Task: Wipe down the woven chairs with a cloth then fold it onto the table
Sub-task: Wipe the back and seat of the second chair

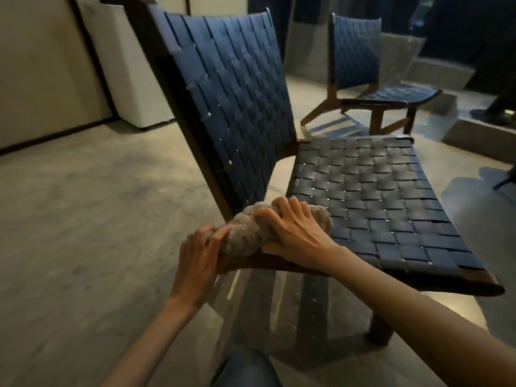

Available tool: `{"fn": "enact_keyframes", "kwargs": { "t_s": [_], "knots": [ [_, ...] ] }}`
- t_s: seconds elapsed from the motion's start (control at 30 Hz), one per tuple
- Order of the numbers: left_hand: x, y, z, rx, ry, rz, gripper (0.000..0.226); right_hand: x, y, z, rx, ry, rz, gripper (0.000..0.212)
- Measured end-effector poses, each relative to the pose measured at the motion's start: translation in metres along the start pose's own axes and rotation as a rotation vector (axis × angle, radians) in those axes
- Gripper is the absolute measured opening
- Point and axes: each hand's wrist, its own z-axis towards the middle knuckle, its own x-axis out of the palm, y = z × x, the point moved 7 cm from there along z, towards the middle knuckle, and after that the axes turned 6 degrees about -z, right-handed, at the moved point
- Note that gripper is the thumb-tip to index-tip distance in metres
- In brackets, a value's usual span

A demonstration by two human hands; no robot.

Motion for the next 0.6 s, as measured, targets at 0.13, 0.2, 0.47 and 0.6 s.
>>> {"fn": "enact_keyframes", "kwargs": {
  "t_s": [0.13,0.2,0.47,0.6],
  "knots": [
    [-0.077,0.021,0.046,-0.033,-0.209,0.056,0.048,-0.065,0.021,0.058,-0.041,-0.192,-0.001,0.053],
    [-0.114,0.025,0.076,-0.082,-0.328,0.059,0.048,-0.103,0.025,0.087,-0.022,-0.298,0.006,0.046],
    [-0.200,0.038,0.191,-0.371,-0.680,-0.541,0.038,-0.183,0.031,0.189,0.096,-0.554,0.163,0.046],
    [-0.191,0.028,0.211,-0.265,-0.591,-0.782,0.043,-0.173,0.028,0.212,0.094,-0.549,0.343,0.044]
  ]
}}
